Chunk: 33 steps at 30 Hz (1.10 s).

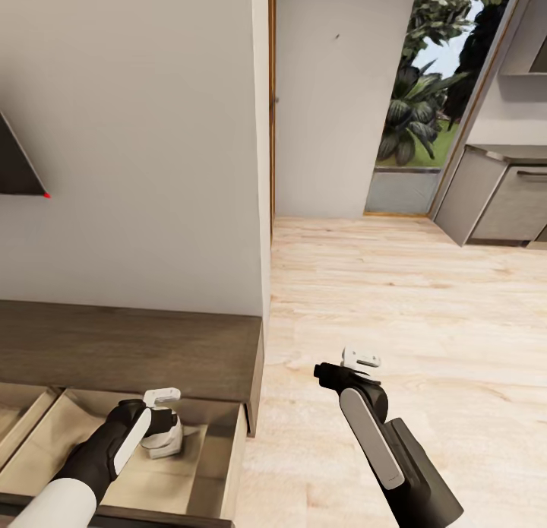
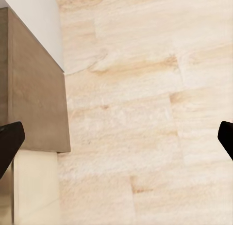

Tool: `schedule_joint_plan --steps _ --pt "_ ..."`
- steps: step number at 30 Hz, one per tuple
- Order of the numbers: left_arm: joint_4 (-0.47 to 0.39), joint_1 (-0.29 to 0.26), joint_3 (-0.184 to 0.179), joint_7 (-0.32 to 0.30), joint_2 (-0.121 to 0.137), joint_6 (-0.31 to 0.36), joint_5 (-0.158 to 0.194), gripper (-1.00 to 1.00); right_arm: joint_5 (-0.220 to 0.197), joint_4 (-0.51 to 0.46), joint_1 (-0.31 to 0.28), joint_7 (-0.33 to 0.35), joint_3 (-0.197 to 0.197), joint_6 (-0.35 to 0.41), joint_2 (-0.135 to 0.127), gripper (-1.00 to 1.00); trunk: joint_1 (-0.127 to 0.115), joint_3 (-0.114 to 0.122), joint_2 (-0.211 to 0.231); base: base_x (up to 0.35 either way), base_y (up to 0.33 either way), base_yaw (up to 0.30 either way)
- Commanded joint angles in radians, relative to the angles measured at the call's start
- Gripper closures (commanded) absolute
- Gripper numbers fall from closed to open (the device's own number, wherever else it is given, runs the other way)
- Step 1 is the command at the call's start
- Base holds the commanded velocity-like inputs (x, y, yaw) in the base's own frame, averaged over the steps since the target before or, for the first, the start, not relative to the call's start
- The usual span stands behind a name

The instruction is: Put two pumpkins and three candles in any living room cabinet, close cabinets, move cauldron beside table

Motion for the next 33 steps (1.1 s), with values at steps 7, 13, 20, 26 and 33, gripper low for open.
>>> schedule_joint_plan --steps 7,13,20,26,33 --pt "-0.001 -0.001 -0.005 0.008 0.001 0.003 0.01 1.0 -0.009 0.001 -0.001 -0.01 0.001 0.002 0.0 -1.0 0.027 -0.023 -0.05 0.0 0.0 0.0" --pt "-0.001 -0.001 -0.005 0.007 0.001 0.003 0.01 1.0 -0.01 0.001 -0.001 -0.009 0.001 0.001 0.0 -1.0 0.05 -0.042 -0.092 0.0 0.0 0.0" --pt "-0.002 -0.001 -0.005 0.007 0.001 0.003 0.01 1.0 -0.009 0.0 -0.001 -0.008 0.001 0.001 0.0 -1.0 0.077 -0.064 -0.141 0.0 0.0 0.0" --pt "-0.003 -0.001 -0.004 0.006 0.001 0.003 0.012 1.0 -0.01 -0.001 -0.001 -0.007 0.001 0.001 0.0 -1.0 0.1 -0.082 -0.183 0.0 0.0 0.0" --pt "-0.002 0.0 -0.004 0.003 0.001 0.003 0.014 1.0 -0.01 -0.002 -0.001 -0.006 0.001 0.001 0.0 -1.0 0.127 -0.104 -0.232 0.0 0.0 0.0"
